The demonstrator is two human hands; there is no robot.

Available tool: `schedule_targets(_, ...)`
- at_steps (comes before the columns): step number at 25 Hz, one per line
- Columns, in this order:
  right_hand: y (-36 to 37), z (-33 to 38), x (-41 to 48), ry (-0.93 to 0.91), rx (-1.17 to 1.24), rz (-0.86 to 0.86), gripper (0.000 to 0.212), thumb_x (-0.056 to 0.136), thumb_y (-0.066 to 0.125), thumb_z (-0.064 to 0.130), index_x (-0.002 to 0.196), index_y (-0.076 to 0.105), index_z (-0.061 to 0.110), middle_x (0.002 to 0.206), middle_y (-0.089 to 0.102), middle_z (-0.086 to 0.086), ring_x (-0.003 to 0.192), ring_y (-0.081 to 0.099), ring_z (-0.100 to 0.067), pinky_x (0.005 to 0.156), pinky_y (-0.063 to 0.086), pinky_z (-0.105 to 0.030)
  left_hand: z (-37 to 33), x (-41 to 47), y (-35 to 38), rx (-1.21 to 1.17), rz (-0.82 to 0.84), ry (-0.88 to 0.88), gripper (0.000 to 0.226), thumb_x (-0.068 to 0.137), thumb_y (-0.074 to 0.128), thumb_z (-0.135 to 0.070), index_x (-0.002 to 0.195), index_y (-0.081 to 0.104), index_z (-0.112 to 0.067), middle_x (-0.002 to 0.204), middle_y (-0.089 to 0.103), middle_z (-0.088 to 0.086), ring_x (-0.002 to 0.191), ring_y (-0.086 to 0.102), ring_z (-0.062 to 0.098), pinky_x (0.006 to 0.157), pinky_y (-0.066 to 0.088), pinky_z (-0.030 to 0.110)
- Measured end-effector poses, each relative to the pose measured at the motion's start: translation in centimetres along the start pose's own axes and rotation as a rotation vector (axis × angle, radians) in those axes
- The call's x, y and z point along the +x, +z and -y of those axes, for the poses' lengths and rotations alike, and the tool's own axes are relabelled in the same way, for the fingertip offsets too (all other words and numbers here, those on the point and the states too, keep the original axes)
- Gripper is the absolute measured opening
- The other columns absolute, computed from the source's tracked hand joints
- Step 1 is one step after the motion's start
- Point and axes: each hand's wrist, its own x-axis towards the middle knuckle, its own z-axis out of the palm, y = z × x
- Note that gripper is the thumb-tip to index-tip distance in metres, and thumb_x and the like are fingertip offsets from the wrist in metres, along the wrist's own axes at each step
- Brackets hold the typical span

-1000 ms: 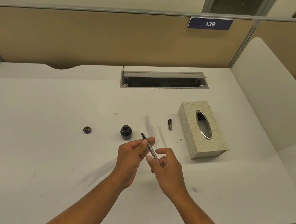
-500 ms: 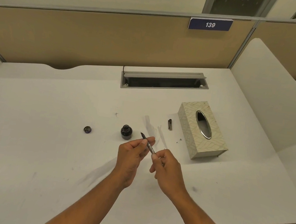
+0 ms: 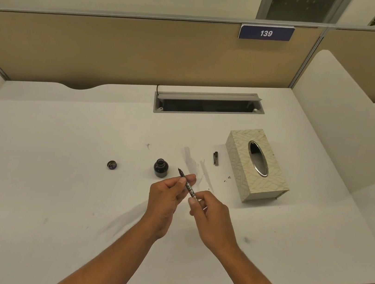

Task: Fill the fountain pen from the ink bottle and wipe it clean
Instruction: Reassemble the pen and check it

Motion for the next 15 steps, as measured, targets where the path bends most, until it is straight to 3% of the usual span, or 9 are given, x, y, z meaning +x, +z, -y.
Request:
schedule_targets(3,0.0,0.4,-0.2,-0.002,-0.064,-0.017,0.013,0.101,0.058,0.042,0.106,0.056,0.03,0.083,0.073,0.009,0.077,0.069,-0.007,0.069,0.056,-0.026,0.0,-0.1,0.1,0.012,-0.002,-0.003,0.031,0.112,0.055,-0.01,0.112,0.086,-0.015,0.124,0.084,0.004,0.125,0.076,0.018,0.109,0.053,0.032)
schedule_targets(8,0.0,0.5,-0.2,0.012,-0.103,0.062,0.018,0.108,0.044,0.032,0.1,0.059,0.025,0.084,0.077,0.009,0.068,0.069,-0.01,0.069,0.059,-0.03,-0.2,-0.1,-0.2,-0.003,0.036,-0.009,0.032,0.112,0.053,-0.005,0.11,0.085,-0.007,0.126,0.083,0.006,0.127,0.075,0.019,0.11,0.052,0.033)
schedule_targets(15,-0.2,0.5,0.3,0.108,0.14,0.214,0.025,0.107,0.044,0.027,0.098,0.066,0.02,0.083,0.08,0.004,0.065,0.071,-0.01,0.07,0.054,-0.024,-0.2,-0.3,-0.9,-0.04,0.101,-0.014,0.034,0.112,0.052,-0.004,0.105,0.085,-0.005,0.132,0.08,0.013,0.132,0.072,0.024,0.113,0.05,0.035)
